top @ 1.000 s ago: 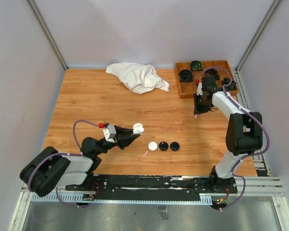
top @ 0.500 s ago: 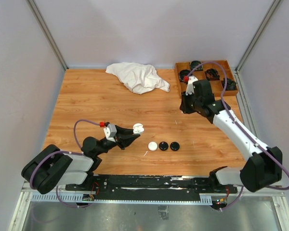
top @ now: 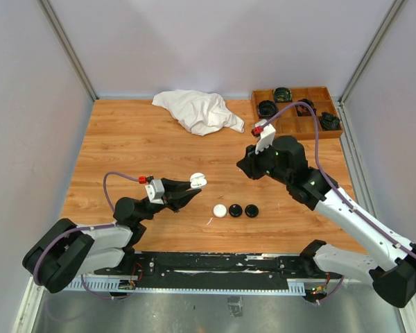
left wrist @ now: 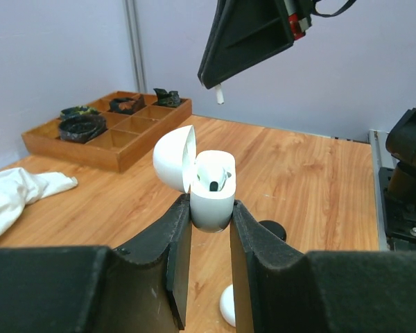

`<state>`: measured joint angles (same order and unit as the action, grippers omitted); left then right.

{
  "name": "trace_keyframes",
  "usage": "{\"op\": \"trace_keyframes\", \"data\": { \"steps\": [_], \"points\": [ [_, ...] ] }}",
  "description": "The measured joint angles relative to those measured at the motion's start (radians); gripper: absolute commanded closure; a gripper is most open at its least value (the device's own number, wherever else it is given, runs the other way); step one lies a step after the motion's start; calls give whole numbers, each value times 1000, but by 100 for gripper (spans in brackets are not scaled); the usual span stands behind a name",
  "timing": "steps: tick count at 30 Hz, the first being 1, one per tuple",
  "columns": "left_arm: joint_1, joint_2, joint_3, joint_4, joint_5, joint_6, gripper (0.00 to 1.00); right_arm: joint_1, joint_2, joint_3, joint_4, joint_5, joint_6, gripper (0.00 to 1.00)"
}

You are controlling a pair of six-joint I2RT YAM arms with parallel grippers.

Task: Insert the wireless bluetooth earbuds into the charging case
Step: Place the earbud in the charging case.

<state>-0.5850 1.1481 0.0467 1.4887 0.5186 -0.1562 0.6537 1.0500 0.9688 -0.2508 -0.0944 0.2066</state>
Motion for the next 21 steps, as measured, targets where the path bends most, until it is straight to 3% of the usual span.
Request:
{"op": "trace_keyframes", "data": {
  "steps": [13, 21],
  "points": [
    [0, -69, 14, -97, 24, 48, 100, 322, -31, -12, 144, 94, 31, 82],
    [0, -77, 15, -108, 43, 55, 100, 459, -26, -44, 262, 199, 25, 82]
  ]
}}
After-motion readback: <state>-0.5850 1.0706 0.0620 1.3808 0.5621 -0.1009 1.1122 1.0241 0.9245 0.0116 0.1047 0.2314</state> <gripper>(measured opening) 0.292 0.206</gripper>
